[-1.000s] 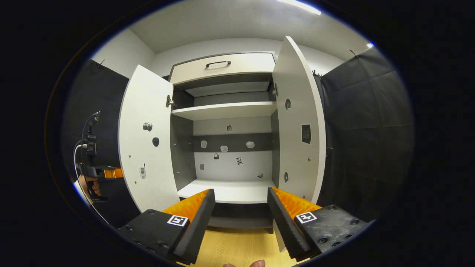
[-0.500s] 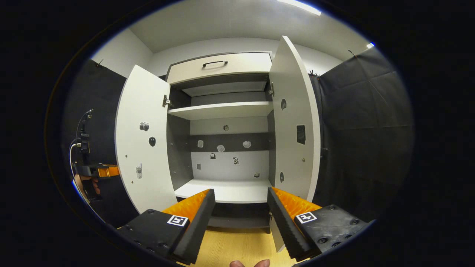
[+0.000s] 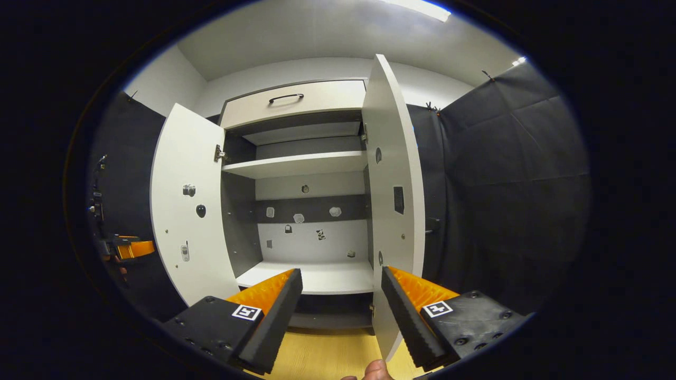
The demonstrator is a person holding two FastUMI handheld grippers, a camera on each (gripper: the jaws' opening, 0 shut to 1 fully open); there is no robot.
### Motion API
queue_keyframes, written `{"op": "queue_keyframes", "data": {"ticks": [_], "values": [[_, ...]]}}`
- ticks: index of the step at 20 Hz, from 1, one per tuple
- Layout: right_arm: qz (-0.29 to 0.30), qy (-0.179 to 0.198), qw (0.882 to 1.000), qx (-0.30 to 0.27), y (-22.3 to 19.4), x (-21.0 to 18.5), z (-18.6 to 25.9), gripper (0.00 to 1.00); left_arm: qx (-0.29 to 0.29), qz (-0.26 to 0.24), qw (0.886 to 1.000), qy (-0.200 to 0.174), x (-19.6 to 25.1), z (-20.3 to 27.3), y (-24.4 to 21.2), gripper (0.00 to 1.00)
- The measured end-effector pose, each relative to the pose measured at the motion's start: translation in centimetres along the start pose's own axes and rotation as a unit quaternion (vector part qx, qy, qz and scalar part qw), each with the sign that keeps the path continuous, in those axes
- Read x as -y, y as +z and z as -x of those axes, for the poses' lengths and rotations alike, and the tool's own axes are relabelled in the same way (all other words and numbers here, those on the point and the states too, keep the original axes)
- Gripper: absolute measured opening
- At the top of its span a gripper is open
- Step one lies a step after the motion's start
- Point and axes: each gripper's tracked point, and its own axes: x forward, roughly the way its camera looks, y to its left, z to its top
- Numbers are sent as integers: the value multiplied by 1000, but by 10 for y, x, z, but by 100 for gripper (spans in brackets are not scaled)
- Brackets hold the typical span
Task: Open the right door of the double-door shoe cabinet with the right hand, and open the left door with the left hand.
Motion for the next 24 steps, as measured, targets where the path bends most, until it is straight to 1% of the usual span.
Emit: {"op": "queue_keyframes", "data": {"ticks": [7, 11, 16, 21, 24], "values": [[7, 0, 1000, 6, 11, 4, 3, 96, 10, 7, 1000, -21, 35, 23, 13, 95], [5, 14, 1000, 14, 21, 0, 7, 96, 23, 12, 999, -37, 63, 29, 20, 96], [0, 23, 1000, 7, 23, -1, 6, 96, 25, 23, 998, -51, 97, 29, 25, 95], [0, 27, 1000, 0, 22, 4, 0, 96, 18, 15, 998, -53, 122, 21, 20, 95], [2, 30, 1000, 2, 24, 10, -3, 96, 22, 18, 998, -64, 142, 19, 23, 95]]}}
